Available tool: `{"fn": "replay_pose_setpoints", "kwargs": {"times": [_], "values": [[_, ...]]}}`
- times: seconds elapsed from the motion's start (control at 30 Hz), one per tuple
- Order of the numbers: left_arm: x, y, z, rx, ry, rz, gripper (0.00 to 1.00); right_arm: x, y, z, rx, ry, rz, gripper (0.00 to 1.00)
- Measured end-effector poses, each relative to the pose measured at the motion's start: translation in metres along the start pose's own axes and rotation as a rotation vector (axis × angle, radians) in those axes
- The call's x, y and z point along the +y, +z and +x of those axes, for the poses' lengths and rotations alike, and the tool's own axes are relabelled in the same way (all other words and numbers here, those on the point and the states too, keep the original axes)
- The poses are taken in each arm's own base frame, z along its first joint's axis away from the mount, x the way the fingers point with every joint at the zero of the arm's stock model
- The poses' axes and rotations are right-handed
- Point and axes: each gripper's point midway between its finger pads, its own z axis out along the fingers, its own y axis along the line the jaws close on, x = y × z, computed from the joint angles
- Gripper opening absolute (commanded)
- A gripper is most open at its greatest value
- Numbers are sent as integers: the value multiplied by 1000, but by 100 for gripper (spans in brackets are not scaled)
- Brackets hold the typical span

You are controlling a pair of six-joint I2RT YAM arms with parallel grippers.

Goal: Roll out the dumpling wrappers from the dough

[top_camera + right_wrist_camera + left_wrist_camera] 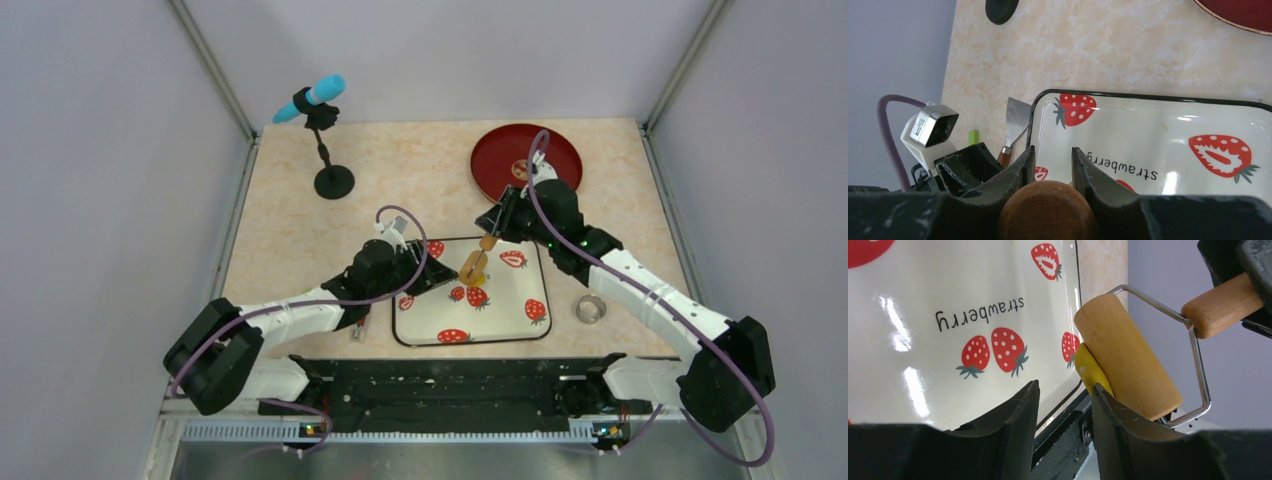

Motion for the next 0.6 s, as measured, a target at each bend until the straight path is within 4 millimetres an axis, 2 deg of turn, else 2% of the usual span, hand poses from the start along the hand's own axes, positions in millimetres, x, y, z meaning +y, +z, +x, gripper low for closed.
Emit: {"fn": "replay_pose_setpoints", "kwargs": {"times": [0.2, 0.33, 0.5, 0.6], "values": [[1, 8, 7, 46, -20, 6, 49, -2, 0, -2, -4, 1, 4, 0], [-1, 8, 5, 38, -22, 15, 49, -2, 0, -2, -5, 1, 4, 0], [-4, 9, 7, 49, -20, 22, 44, -1, 0, -2, -7, 4, 3, 0], [-9, 16, 11, 74, -7, 28, 42, 0, 1, -5, -19, 4, 0, 0]]}}
